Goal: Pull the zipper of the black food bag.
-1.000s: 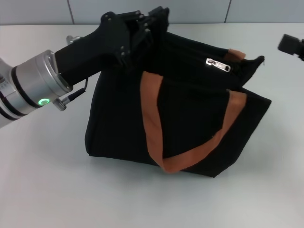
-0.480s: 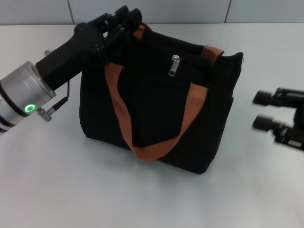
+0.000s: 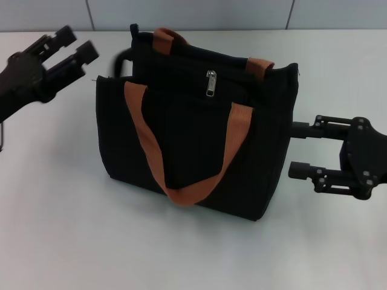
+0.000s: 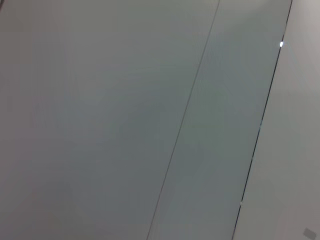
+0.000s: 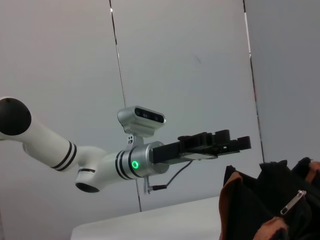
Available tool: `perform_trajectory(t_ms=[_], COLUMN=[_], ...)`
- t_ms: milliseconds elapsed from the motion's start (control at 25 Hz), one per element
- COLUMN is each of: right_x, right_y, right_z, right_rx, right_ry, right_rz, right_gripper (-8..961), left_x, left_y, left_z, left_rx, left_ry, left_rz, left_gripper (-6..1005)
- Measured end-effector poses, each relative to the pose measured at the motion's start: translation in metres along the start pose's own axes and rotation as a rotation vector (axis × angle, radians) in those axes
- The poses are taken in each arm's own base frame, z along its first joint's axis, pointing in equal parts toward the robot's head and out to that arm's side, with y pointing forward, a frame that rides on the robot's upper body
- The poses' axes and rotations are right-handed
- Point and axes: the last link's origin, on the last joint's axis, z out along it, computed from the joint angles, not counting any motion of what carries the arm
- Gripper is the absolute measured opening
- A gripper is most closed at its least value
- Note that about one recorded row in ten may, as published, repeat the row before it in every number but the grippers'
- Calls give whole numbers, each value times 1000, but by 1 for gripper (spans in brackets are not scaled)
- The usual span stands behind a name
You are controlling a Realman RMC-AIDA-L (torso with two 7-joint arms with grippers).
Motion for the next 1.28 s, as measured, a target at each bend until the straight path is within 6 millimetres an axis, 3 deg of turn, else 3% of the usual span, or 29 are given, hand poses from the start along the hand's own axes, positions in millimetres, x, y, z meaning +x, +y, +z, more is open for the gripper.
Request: perform_trajectory(t_ms=[320, 600, 960, 1160, 1280], right_x=[3, 3, 15, 21, 23], right_y=[1, 3, 9, 6, -4], right_z=[19, 34, 66, 68, 58], right_rx=[-72, -129, -255, -235, -163], right_ry=[37, 63, 137, 175, 200], right_rz=[-17, -33, 25, 37, 41], right_gripper=[671, 671, 672, 671, 672], left_x=[3, -3, -29, -32, -32], left_y=[12, 35, 49, 50, 50], left_z=[-35, -35, -9, -2, 1], left_rx=[-63, -218, -377, -385, -384], left_ry=[-26, -49, -223, -232, -225], left_rz=[26, 59, 88, 99, 102], left_gripper=[783, 783, 783, 783, 783])
